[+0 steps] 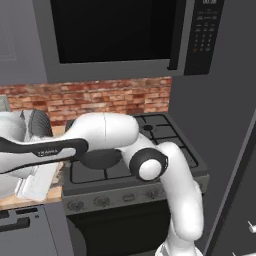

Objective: Retrieve the frozen meat and place it in the pot on a burner. Then turn the burner on.

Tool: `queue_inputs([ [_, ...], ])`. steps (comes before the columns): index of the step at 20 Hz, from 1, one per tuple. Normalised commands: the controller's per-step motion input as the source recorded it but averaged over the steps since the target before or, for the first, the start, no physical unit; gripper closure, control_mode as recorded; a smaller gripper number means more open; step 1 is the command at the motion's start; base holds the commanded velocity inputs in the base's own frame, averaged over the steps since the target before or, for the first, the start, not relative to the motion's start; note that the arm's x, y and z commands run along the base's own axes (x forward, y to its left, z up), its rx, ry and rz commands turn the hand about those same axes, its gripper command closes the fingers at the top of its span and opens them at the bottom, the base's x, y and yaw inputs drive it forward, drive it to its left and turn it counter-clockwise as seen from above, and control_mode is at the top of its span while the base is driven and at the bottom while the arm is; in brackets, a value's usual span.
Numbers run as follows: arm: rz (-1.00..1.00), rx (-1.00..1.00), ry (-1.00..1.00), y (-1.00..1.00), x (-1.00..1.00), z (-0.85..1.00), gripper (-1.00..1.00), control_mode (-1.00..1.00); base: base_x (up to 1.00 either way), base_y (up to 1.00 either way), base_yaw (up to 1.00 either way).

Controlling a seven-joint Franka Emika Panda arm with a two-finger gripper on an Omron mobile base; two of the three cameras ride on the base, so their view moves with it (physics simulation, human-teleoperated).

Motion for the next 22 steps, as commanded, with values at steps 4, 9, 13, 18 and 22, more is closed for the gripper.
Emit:
queue_inputs([
  [4,-0.02,0.14,-0.13,-1.0,-0.53,0.0,1.0,-1.0,0.0,0.0,0.0],
  [9,-0.14,0.39,-0.18,-1.0,-0.14,0.01,1.0,-1.0,0.0,0.0,0.0],
  [13,-0.3,0.59,-0.17,-1.0,0.17,0.03,1.0,-1.0,0.0,0.0,0.0],
  [18,-0.31,0.6,-0.23,-1.0,0.2,0.04,1.0,-1.0,0.0,0.0,0.0],
  [22,-0.16,0.43,-0.16,-0.86,0.09,0.05,1.0,-1.0,0.0,0.0,0.0],
])
